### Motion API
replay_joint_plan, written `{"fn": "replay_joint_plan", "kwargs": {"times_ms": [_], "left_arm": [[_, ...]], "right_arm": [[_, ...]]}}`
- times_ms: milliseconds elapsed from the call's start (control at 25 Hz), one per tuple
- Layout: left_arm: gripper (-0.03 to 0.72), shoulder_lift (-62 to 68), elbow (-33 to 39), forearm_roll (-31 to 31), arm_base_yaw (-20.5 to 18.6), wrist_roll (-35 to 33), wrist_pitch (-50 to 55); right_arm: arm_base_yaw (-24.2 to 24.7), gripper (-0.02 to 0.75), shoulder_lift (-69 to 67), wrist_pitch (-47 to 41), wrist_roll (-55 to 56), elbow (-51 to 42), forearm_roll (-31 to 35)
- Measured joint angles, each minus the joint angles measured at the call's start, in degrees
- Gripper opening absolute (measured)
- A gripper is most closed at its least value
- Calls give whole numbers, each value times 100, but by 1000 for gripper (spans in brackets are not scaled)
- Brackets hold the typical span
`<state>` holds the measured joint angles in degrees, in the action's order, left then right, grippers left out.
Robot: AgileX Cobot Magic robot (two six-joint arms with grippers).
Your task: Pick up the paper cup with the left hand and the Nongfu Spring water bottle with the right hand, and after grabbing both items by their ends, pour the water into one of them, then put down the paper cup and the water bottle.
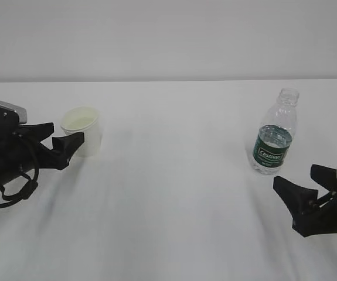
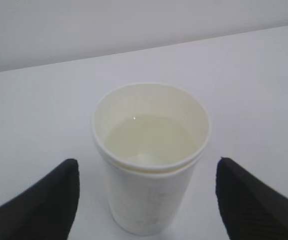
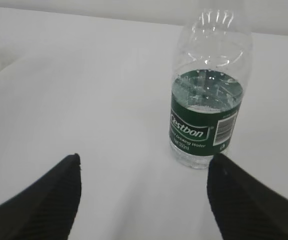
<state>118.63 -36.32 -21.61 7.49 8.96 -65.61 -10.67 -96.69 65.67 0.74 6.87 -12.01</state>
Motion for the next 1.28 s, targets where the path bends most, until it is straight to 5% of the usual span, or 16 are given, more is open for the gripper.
{"fn": "replay_joint_plan", "kwargs": {"times_ms": [1280], "left_arm": [[591, -4030, 2247, 806, 250, 456, 69]], "right_arm": [[0, 588, 2753, 0, 881, -555, 30]]}}
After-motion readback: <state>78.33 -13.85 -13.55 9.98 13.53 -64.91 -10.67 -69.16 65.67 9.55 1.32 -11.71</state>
